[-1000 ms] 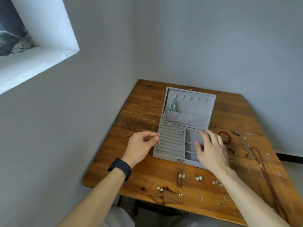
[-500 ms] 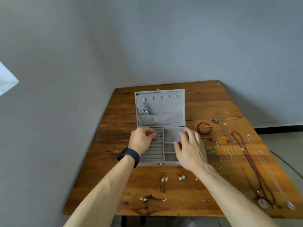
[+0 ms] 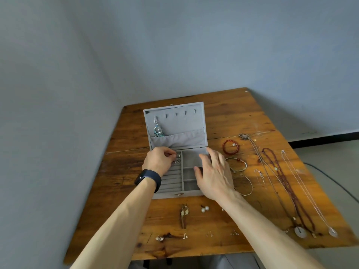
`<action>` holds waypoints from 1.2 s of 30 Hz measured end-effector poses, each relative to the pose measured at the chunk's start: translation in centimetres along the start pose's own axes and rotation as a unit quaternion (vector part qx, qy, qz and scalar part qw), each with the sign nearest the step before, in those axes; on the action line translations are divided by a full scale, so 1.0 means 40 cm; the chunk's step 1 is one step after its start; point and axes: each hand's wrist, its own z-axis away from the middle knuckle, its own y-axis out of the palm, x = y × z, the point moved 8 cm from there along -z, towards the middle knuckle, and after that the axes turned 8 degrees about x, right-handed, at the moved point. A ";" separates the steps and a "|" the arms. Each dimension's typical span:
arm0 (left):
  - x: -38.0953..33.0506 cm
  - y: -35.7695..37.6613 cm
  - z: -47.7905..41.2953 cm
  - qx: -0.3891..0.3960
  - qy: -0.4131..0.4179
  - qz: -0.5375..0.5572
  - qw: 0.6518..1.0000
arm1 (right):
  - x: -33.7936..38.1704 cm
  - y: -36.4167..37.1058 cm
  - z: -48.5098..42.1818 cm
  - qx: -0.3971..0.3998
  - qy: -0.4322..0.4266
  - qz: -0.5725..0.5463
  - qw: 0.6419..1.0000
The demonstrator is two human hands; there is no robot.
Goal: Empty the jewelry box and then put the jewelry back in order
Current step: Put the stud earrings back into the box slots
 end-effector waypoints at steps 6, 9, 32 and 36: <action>-0.009 -0.001 0.015 -0.031 -0.004 -0.022 0.999 | 0.003 0.004 0.000 0.017 -0.005 0.013 1.000; -0.015 -0.003 0.027 -0.047 -0.004 -0.047 0.998 | 0.001 0.006 0.002 0.023 -0.002 0.014 1.000; 0.055 -0.090 0.340 -0.191 0.142 -0.015 0.971 | 0.040 -0.112 0.108 -0.091 -0.063 -0.060 0.992; 0.189 -0.076 0.436 -0.247 0.031 -0.020 0.968 | 0.087 -0.086 0.201 -0.081 -0.096 -0.051 0.991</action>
